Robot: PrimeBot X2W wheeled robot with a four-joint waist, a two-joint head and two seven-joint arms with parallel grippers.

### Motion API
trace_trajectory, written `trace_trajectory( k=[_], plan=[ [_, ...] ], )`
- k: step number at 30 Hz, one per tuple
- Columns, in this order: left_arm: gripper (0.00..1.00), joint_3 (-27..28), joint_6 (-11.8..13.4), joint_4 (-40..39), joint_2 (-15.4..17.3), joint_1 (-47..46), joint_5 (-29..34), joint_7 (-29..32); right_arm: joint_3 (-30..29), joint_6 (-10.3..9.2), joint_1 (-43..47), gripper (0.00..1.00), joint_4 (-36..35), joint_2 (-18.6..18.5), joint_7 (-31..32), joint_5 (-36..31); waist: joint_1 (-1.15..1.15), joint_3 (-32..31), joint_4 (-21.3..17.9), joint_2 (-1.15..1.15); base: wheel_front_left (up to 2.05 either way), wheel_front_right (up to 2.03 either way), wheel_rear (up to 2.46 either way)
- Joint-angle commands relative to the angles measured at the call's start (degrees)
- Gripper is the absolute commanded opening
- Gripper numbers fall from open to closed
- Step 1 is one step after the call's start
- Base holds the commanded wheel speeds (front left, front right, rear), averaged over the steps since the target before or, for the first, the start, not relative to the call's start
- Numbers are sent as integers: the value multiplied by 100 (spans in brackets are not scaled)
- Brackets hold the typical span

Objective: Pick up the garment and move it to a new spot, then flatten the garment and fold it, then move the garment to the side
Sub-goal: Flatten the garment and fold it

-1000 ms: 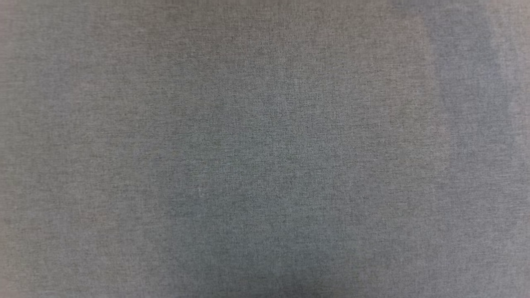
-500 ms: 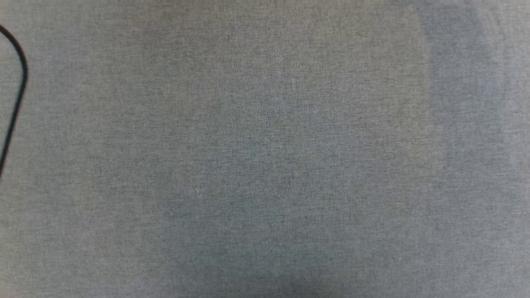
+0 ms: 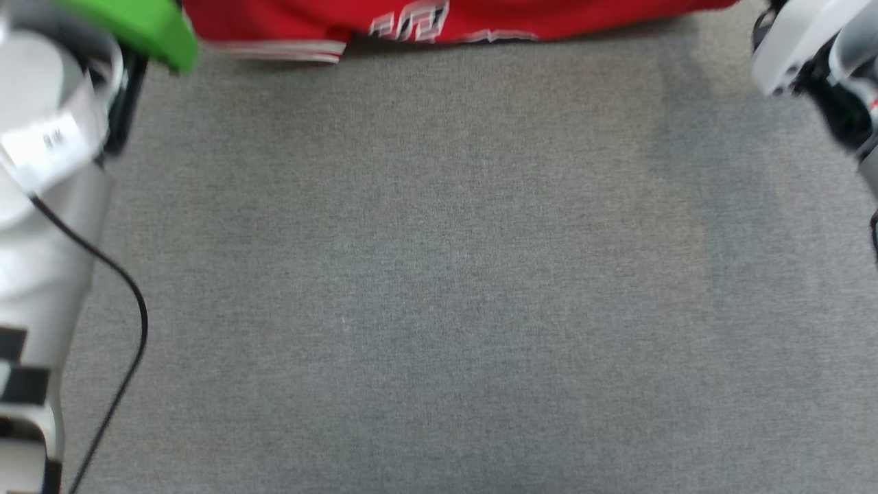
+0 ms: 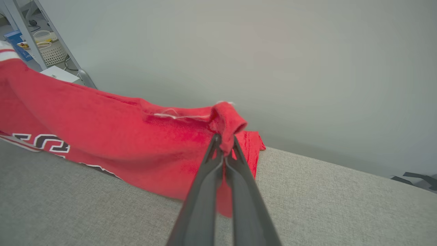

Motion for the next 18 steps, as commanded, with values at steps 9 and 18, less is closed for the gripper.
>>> trace_trajectory(
  k=[9, 18],
  plan=[
    [0, 263, 137, -672, 52, 2378, -266, -124, 735, -4, 1310, 0, -476, -342, -232, 279, 0, -903, 74, 0, 0, 0, 0],
    [0, 167, 272, -1423, 171, 4459, -380, -106, 1188, -4, 2513, 0, -1137, -975, -258, 454, 0, -1533, 228, 0, 0, 0, 0]
  ],
)
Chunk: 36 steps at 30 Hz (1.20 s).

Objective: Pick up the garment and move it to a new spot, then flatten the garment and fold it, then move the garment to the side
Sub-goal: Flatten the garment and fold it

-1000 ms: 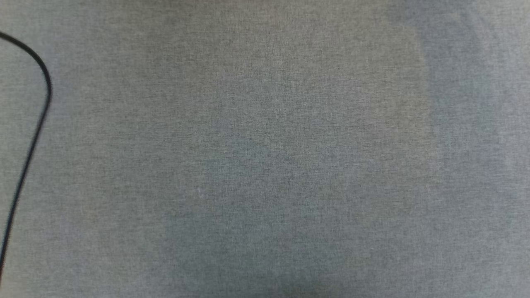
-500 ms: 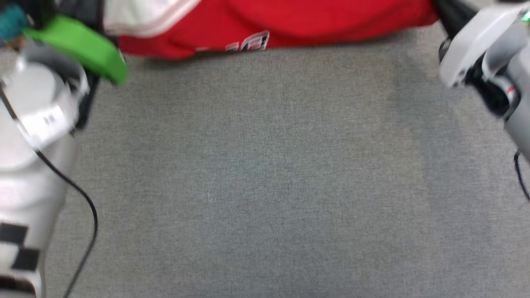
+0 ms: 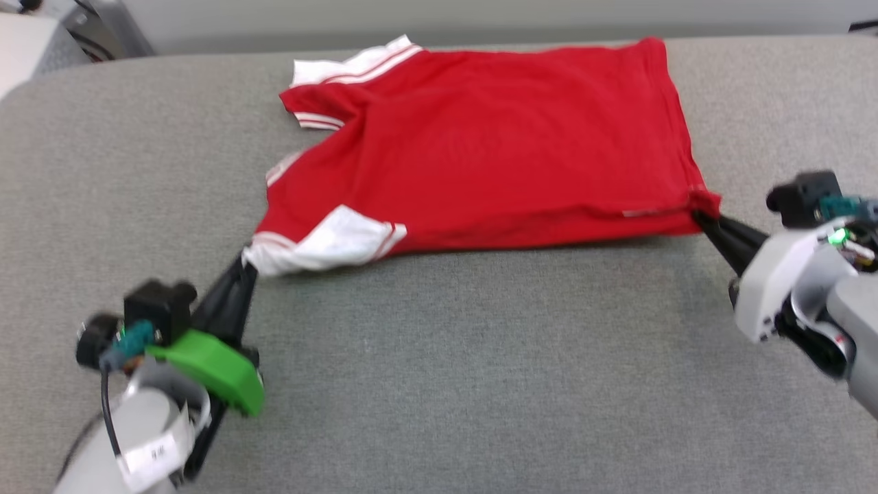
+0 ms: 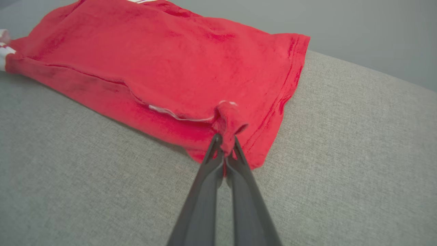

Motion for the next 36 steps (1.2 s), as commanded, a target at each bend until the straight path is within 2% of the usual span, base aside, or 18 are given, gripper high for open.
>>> trace_trajectory(
  k=[1, 13, 22, 30, 36],
  plan=[
    [0, -35, 36, -115, 45, 278, -86, 19, 4, -4, 217, 0, -90, -113, -75, 42, 1, -335, 143, 0, 0, 0, 0],
    [0, -213, 262, -1016, 224, 2222, -814, 750, -225, -4, 1955, 0, -864, -656, -26, 391, 1, -970, 297, 0, 0, 0, 0],
    [0, -335, 308, -1524, 374, 3254, -1302, 1128, -760, -4, 3167, 0, -1443, -1102, 205, 503, 1, -1156, 336, 0, 0, 0, 0],
    [0, -301, 334, -1589, 387, 3470, -1385, 999, -1469, -4, 3976, 0, -1808, -1157, 419, 446, 1, -1143, 345, 0, 0, 0, 0],
    [0, -291, 221, -1501, 418, 2898, -1115, 875, -2096, -4, 4150, 0, -2057, -1008, 654, 266, 1, -1119, 366, 0, 0, 0, 0]
  ],
)
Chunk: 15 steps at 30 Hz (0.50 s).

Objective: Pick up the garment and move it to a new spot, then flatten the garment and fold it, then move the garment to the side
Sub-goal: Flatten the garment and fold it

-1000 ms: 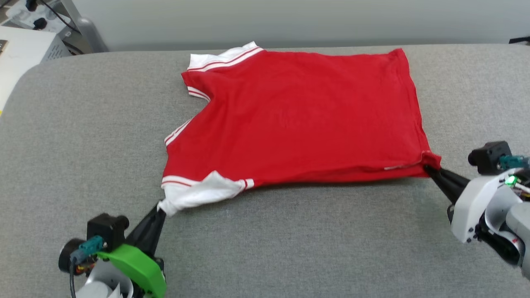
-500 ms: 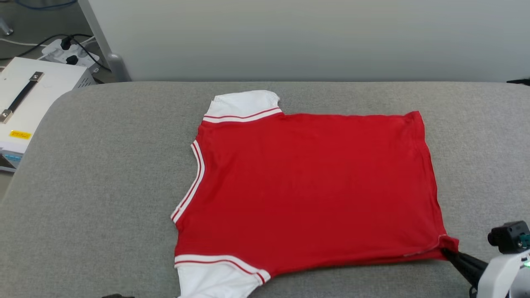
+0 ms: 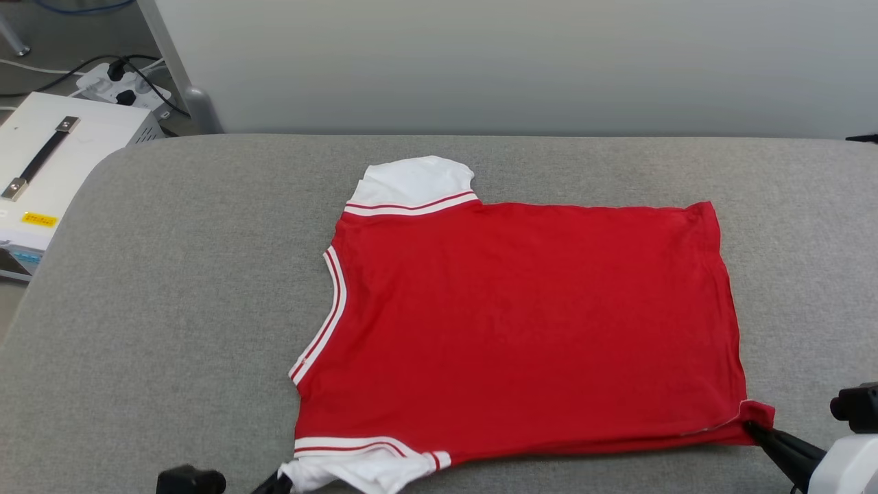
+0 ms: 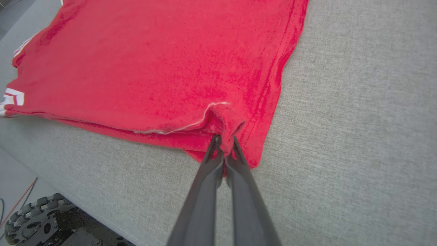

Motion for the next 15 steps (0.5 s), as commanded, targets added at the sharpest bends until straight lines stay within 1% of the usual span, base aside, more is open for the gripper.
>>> trace_trajectory(
  k=[1, 4, 9, 15],
  plan=[
    [0, 47, -50, 9, 61, -291, 100, -48, -139, -4, 77, 0, -54, 29, 41, -93, 1, 28, 1, 0, 0, 0, 0],
    [0, 96, -100, 3, 140, -767, 281, -52, -466, -4, 92, 0, -217, 122, 158, -214, 1, 105, -30, 0, 0, 0, 0],
    [0, 91, -283, 98, 219, -1659, 429, 146, -917, -4, -38, 0, -428, 273, 417, -416, 1, 349, -135, 0, 0, 0, 0],
    [0, -76, -502, 548, 207, -2757, 479, 415, -1230, -4, -371, 0, -587, 489, 726, -615, 1, 680, -319, 0, 0, 0, 0]
  ],
)
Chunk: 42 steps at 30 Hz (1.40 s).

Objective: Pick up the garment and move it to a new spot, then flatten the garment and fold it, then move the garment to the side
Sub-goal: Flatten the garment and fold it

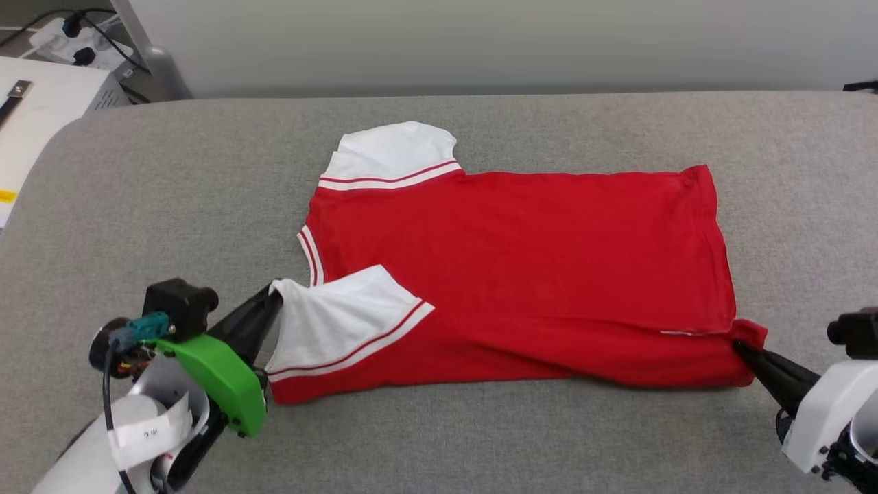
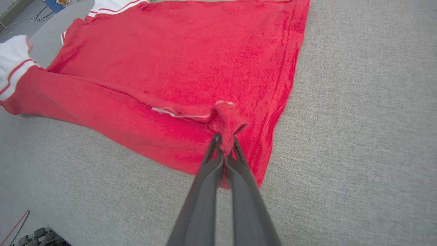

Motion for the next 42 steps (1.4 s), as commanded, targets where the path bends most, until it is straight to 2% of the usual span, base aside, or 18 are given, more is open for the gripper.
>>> trace_trajectory(
  k=[1, 9, 14, 15, 21, 29, 30, 31, 32, 33, 37, 42],
  plan=[
    [0, -55, -44, 131, 20, -241, 12, 21, -43, -4, -180, 0, -34, 76, 62, -59, 0, 221, -176, 0, 0, 0, 0],
    [0, -403, -122, 1065, 57, -1115, -90, -38, 88, -4, -1053, 0, 239, 373, 357, -231, 0, 674, -443, 0, 0, 0, 0],
    [0, -856, -126, 1495, 83, -1496, -294, -186, 264, -4, -1629, 0, 660, 474, 404, -257, 0, 898, -464, 0, 0, 0, 0],
    [0, -1123, -127, 1742, 72, -1708, -443, -294, 423, -4, -1904, 0, 918, 531, 442, -244, 0, 981, -439, 0, 0, 0, 0],
    [0, -1640, -128, 2333, 9, -2046, -698, -544, 840, -4, -2238, 0, 1467, 636, 592, -143, 0, 1074, -372, 0, 0, 0, 0],
    [0, -2236, -128, 2876, -85, -2259, -958, -955, 1253, -4, -2363, 0, 1793, 634, 307, 109, 0, 971, -324, 0, 0, 0, 0],
    [23, -2268, -128, 2965, -112, -2287, -1000, -1018, 1278, -4, -2367, 0, 1820, 611, 221, 130, 0, 936, -313, 0, 0, 0, 0],
    [94, -2302, -128, 3034, -131, -2314, -1018, -1056, 1306, -4, -2360, 50, 1825, 590, 163, 155, 0, 900, -301, 0, 0, 0, 0],
    [100, -2343, -128, 3117, -147, -2353, -1017, -1107, 1338, -4, -2336, 91, 1805, 565, 97, 202, 0, 852, -283, 0, 0, 0, 0],
    [100, -2373, -128, 3167, -164, -2377, -1025, -1142, 1357, -4, -2311, 100, 1775, 534, 30, 218, 0, 810, -266, 0, 0, 0, 0],
    [100, -2395, -128, 3267, -165, -2519, -1084, -1264, 1339, -4, -2110, 100, 1562, 279, -390, 169, 0, 625, -147, 0, 0, 0, 0],
    [100, -2440, -128, 3166, 42, -2693, -1141, -1275, 1040, -4, -1731, 100, 1146, -65, -793, 48, 0, 428, -44, 0, 0, 0, 0]
  ],
)
